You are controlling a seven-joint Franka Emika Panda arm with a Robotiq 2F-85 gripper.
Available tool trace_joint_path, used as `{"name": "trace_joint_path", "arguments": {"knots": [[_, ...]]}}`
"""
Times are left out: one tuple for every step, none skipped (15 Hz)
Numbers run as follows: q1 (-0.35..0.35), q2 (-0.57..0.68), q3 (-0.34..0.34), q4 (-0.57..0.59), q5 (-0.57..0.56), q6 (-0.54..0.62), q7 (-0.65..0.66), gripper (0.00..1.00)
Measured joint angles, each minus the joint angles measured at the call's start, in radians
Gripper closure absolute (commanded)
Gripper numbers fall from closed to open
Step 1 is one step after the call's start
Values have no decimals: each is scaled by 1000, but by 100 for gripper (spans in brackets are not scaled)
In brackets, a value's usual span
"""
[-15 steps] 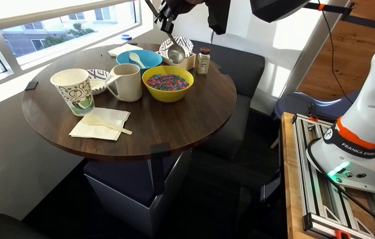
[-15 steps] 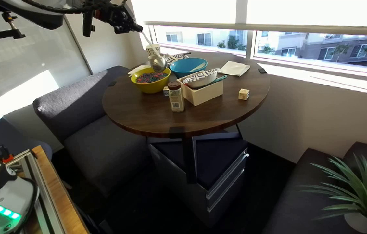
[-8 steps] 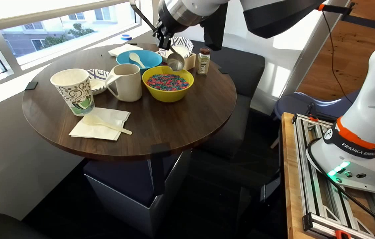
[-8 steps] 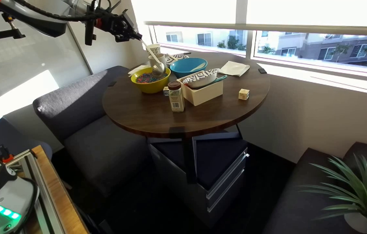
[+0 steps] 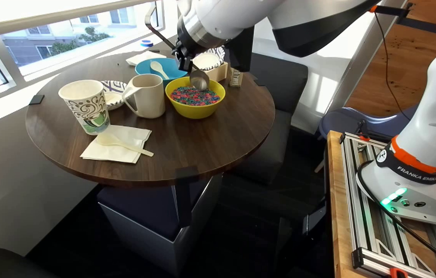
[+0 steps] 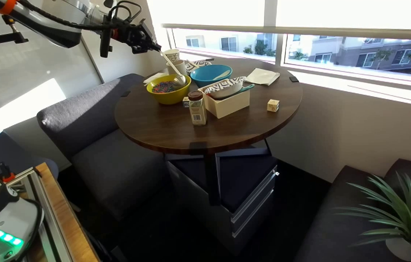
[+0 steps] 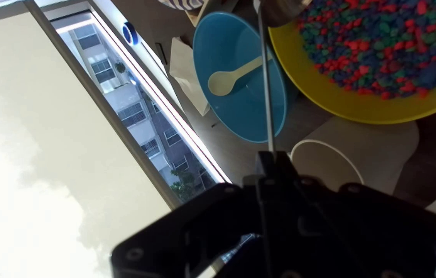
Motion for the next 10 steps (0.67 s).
{"name": "trace_joint_path", "arguments": {"knots": [[3, 5, -1, 3, 0, 0, 2, 99], [5, 8, -1, 5, 0, 0, 4, 99], [7, 10, -2, 7, 0, 0, 7, 99], [8, 12, -2, 9, 0, 0, 12, 99], [10, 14, -3, 11, 0, 0, 18, 99], [12, 15, -4, 13, 0, 0, 24, 99], [12, 16, -5, 13, 0, 1, 30, 99], [12, 16, -7, 14, 0, 2, 35, 99], [12, 16, -9, 14, 0, 5, 42, 99], [12, 16, -12, 15, 1, 9, 47, 99]]}}
